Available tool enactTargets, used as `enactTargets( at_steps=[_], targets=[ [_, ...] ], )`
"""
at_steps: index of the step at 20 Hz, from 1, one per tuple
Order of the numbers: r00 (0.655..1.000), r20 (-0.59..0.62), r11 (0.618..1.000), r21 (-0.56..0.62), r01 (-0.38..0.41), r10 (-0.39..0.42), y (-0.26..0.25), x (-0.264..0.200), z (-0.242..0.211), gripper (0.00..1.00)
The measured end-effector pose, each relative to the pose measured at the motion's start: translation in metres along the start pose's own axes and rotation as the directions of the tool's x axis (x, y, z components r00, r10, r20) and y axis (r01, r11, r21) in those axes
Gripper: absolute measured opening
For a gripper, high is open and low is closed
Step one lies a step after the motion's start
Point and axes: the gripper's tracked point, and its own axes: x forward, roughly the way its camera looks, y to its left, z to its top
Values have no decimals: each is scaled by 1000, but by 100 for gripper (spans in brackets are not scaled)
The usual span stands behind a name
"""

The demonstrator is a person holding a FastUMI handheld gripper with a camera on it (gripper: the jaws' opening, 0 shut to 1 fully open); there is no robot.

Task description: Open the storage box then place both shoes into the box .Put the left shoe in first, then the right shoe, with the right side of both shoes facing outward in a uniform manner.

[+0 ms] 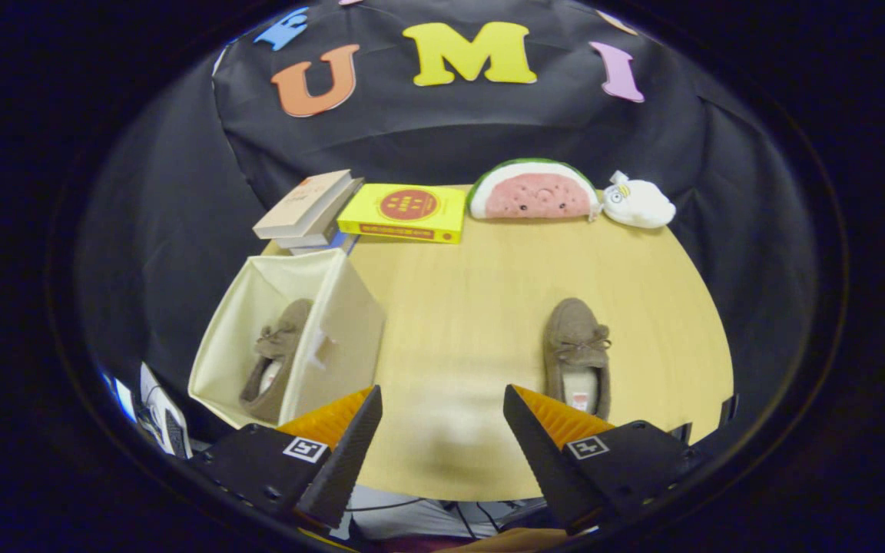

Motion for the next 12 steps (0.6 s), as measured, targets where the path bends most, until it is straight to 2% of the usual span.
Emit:
enactTargets(
  at_steps=[6,12],
  targets=[
    [995,-65,996,38,75,-73,-95,30,-13,97],
    [983,-138,991,53,126,-118,-160,65,-26,97]
  ],
)
